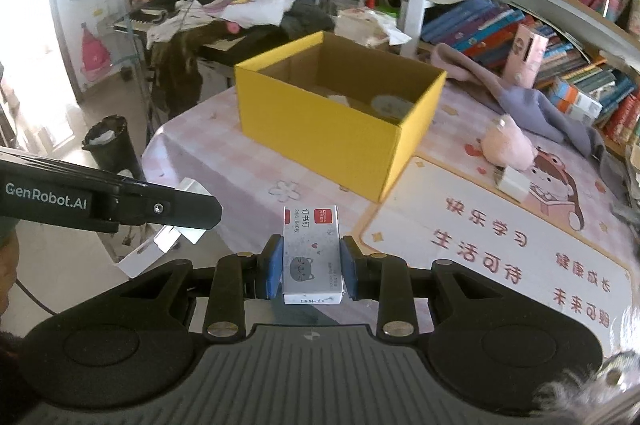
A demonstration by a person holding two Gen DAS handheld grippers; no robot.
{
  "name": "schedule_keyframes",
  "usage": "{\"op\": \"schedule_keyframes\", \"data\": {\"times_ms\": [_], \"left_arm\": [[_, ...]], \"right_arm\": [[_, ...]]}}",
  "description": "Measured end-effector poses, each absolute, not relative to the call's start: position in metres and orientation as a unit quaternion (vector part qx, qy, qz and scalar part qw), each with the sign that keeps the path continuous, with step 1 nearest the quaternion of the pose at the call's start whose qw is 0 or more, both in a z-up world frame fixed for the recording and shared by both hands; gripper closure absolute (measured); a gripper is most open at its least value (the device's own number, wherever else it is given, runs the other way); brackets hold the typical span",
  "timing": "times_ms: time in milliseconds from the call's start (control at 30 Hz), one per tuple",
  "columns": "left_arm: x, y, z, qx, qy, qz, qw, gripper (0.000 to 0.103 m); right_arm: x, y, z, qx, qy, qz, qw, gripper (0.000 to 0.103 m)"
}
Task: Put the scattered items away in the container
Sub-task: 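Carry the charger plug and small white box with both tools over the yellow box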
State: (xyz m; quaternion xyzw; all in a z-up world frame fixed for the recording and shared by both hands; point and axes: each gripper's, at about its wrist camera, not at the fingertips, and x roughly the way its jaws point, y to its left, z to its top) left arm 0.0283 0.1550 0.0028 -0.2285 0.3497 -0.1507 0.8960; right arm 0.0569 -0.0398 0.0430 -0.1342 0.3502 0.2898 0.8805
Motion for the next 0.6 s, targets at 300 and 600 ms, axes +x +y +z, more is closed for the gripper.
{"op": "schedule_keyframes", "data": {"times_ms": [300,600], "left_arm": [[0.020,0.182,0.003,-0.242,0.342,-0.123,0.900,0.078],[0.046,0.198,0.018,-0.230,0.313,-0.114,0.914,0.078]], "right_arm": [[0.055,-0.014,0.044,-0.142,0.345,0.313,0.873,0.075],[0.080,-0.003,0.055,-0.138,0.326,0.315,0.881,0.075]]}}
